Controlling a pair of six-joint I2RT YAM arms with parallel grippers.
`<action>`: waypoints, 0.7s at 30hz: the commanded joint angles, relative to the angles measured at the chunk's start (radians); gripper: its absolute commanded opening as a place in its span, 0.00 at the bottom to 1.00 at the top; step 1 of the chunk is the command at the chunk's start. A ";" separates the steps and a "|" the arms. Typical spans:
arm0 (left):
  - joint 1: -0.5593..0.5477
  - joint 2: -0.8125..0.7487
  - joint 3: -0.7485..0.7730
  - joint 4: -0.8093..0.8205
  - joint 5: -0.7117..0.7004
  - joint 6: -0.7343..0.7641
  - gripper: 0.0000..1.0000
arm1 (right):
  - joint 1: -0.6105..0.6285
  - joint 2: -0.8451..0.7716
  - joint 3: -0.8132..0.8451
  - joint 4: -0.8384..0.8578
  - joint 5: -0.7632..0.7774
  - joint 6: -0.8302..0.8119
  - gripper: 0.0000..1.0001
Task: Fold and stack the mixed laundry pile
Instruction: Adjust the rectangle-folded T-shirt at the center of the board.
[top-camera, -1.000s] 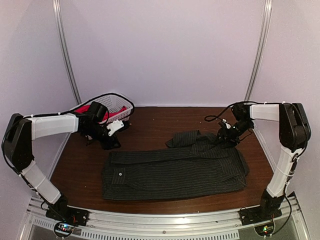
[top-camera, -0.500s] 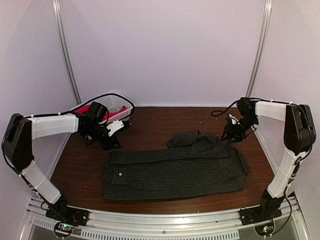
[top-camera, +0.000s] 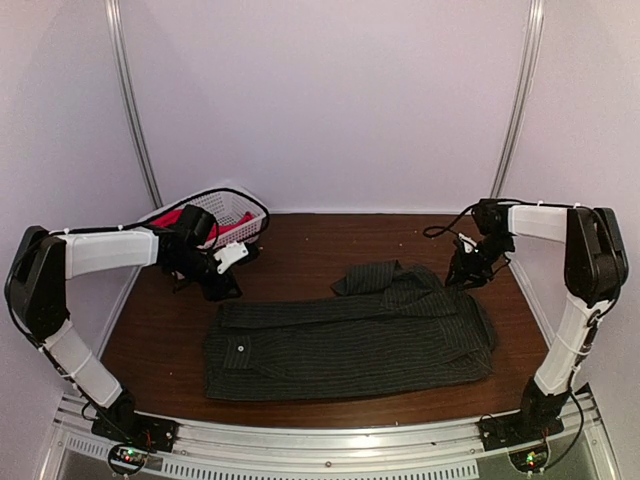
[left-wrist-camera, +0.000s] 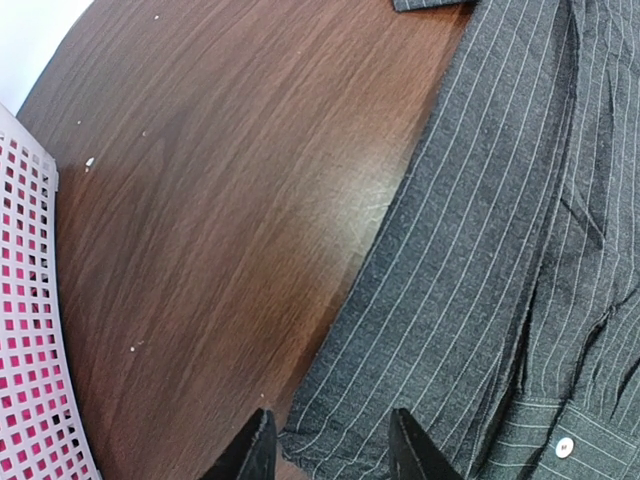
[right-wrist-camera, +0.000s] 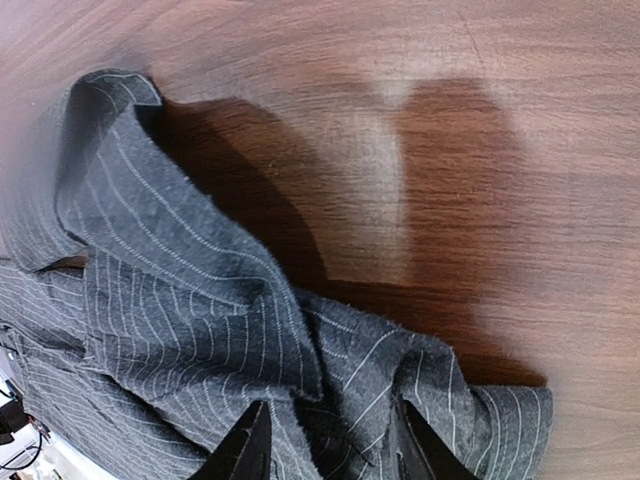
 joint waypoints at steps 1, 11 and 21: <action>0.004 0.017 -0.006 0.030 -0.006 0.006 0.41 | -0.002 0.040 -0.005 0.023 0.021 -0.001 0.41; 0.004 0.031 -0.013 0.039 -0.012 0.013 0.41 | -0.003 0.097 0.087 0.019 0.026 -0.005 0.03; 0.004 0.035 -0.006 0.043 -0.021 0.009 0.41 | -0.009 0.089 0.106 -0.030 0.041 -0.023 0.24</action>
